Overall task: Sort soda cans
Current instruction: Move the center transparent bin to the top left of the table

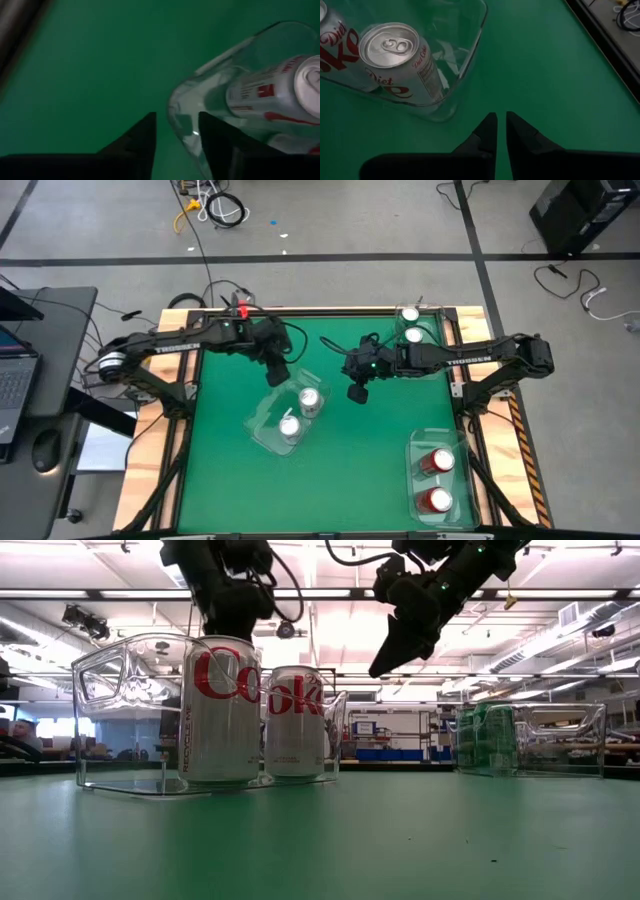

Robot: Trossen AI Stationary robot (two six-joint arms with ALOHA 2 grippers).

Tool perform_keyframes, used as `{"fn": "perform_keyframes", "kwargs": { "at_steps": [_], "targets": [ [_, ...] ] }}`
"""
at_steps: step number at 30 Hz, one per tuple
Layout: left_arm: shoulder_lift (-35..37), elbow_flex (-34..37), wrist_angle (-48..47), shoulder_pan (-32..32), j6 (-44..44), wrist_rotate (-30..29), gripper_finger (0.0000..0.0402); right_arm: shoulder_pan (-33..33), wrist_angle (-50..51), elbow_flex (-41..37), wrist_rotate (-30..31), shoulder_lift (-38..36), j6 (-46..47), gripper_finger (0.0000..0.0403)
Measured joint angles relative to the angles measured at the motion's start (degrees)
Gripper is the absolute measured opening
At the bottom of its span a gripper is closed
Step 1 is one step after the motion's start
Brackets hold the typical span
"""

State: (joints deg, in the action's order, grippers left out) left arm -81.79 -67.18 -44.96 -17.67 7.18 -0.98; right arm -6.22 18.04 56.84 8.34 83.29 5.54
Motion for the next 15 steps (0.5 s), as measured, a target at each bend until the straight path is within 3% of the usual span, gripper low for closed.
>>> {"fn": "perform_keyframes", "kwargs": {
  "at_steps": [7,15],
  "targets": [
    [-5.8,0.02,-1.97,-2.44,0.87,2.34,0.0219,0.01,0.15,0.0,-0.01,0.0,0.22,0.0032],
    [-8.84,0.0,0.97,-3.26,-0.7,1.18,0.0228,0.01,0.36,0.0,-0.02,0.0,0.0,0.0032]
  ]
}}
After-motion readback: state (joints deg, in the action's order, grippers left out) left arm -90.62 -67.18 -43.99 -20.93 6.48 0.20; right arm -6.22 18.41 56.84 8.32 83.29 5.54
